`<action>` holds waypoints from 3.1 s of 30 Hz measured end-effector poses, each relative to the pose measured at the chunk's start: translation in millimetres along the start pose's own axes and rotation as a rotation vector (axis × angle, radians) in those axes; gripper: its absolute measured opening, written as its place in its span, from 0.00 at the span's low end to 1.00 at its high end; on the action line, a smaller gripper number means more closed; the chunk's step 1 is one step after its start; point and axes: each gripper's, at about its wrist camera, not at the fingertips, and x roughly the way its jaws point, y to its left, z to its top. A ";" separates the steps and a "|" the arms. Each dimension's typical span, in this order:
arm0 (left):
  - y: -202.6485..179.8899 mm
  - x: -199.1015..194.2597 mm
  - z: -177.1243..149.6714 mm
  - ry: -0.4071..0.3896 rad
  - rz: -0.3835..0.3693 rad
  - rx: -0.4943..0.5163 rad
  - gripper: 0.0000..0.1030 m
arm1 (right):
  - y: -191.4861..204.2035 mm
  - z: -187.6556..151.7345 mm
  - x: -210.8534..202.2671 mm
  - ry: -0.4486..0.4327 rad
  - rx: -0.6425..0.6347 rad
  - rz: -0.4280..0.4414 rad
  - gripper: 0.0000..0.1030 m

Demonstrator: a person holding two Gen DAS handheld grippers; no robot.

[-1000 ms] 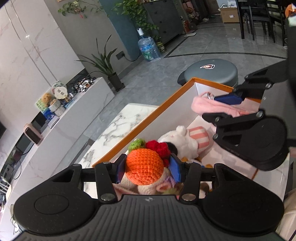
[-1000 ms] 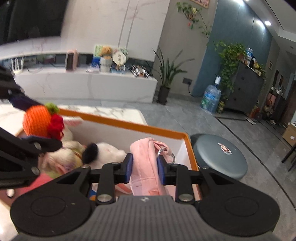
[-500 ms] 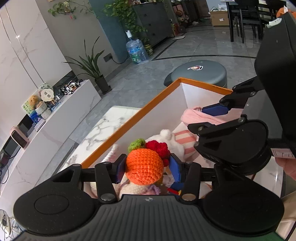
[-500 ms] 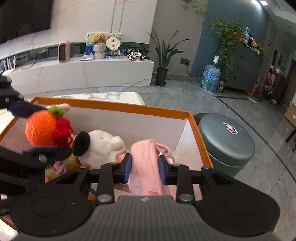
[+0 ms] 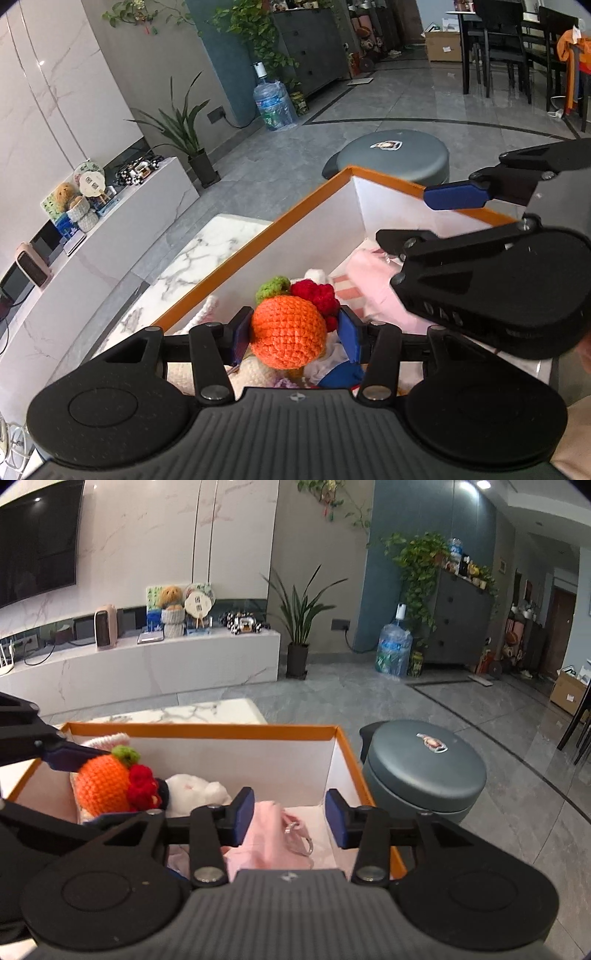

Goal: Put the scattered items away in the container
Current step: 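Open the right tool to drop the pouch while the left tool releases the fruit, then lift both tools out of the box and return over the table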

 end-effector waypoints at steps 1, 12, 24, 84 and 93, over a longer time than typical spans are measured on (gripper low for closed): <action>-2.2 -1.0 0.5 -0.004 -0.004 0.010 0.55 | 0.1 -0.2 -3.4 -0.007 -0.001 -0.006 0.49; -28.2 5.2 7.9 -0.019 -0.082 0.067 0.55 | -19.7 5.2 -22.9 -0.048 -0.038 -0.097 0.53; -45.4 27.9 12.0 0.051 -0.182 0.078 0.56 | -32.2 -2.2 -18.1 -0.034 -0.023 -0.105 0.54; -11.6 -22.3 3.6 -0.037 -0.086 -0.059 0.84 | -19.1 2.6 -35.1 -0.038 -0.019 -0.076 0.63; 16.0 -78.2 -9.3 -0.073 0.006 -0.123 0.84 | 9.7 19.2 -77.9 -0.101 -0.072 -0.027 0.65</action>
